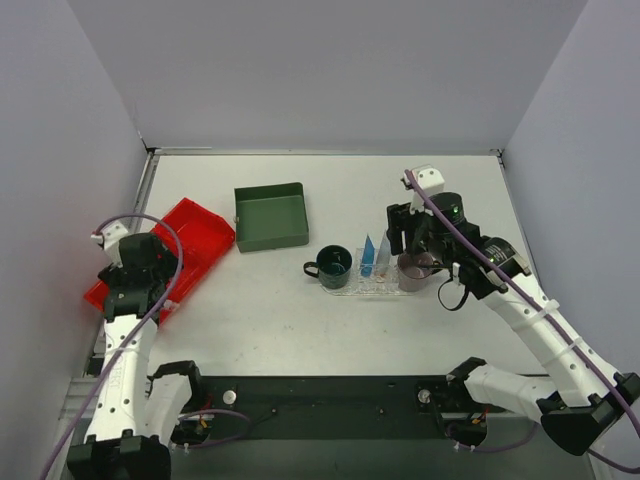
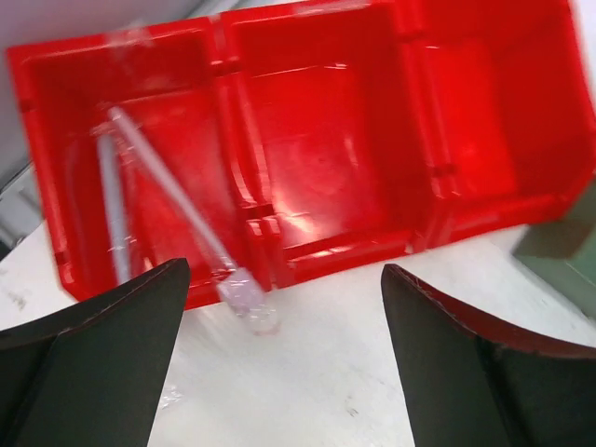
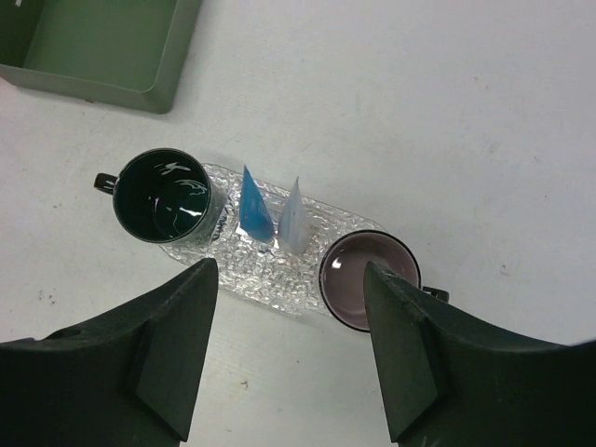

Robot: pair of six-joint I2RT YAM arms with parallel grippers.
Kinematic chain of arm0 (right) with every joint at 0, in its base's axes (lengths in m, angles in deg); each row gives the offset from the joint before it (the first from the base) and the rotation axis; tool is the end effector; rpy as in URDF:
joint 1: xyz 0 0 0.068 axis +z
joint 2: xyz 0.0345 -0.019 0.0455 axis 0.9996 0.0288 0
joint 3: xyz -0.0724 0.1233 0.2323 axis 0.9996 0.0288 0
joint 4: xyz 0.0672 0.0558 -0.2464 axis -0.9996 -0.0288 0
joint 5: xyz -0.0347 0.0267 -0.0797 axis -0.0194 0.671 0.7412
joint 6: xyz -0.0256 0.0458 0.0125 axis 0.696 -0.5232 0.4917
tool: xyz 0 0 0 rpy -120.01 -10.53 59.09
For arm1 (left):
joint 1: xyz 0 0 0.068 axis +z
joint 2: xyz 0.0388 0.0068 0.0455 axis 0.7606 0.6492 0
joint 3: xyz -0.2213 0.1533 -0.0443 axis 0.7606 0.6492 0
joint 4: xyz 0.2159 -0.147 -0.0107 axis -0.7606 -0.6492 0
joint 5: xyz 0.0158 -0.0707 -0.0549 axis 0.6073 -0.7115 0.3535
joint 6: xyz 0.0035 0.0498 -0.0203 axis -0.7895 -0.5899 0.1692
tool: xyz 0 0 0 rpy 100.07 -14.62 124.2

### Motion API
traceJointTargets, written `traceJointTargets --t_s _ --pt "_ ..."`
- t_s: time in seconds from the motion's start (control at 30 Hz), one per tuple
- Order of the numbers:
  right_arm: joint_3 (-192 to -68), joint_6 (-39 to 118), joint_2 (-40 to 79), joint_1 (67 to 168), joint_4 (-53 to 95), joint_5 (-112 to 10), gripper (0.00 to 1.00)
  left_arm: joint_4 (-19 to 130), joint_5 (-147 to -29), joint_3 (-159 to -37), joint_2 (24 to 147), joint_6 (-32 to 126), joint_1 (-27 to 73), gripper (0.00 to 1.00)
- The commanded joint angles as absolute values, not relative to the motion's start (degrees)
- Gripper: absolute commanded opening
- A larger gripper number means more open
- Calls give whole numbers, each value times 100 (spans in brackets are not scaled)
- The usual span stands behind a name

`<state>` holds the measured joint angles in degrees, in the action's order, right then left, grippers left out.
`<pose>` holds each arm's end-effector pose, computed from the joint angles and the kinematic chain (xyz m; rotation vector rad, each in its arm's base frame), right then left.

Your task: Prepare toiletry sets of a toothbrush and toothpaste on the tray

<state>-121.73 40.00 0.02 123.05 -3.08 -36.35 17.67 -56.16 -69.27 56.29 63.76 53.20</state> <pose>0.1963 0.1310 0.3936 -0.3964 1.8802 0.3742 0.1687 0.0251 0.2850 -0.8020 2.0376 0.2218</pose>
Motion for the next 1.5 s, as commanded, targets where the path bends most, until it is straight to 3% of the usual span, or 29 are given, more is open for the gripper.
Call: traceJointTargets --t_s 0.0,0.17,0.9,1.3,1.33,1.37,1.47 --pt "-12019 4018 -153 11920 -313 -4025 59 1101 -5400 -6839 5746 7057 6102 94" --pt "-11887 3939 -224 11753 -155 -4394 59 1136 -5647 -6725 5949 7268 6858 89" --pt "-11869 3833 -276 11586 -67 -4861 58 1988 -6613 -5723 6116 8016 7615 64" --pt "-11878 3842 -215 11594 -58 -4878 57 2041 -6701 -5714 5870 7928 7615 22" --pt "-11878 3842 -206 11594 -58 -4878 57 2041 -6693 -5722 5870 7928 7615 18" --pt "-11878 3842 -197 11594 -58 -4887 57 2041 -6727 -5731 5870 7910 7615 5" --pt "-11887 3842 -171 11586 -58 -4878 57 2015 -6737 -5836 5826 7849 7615 0"
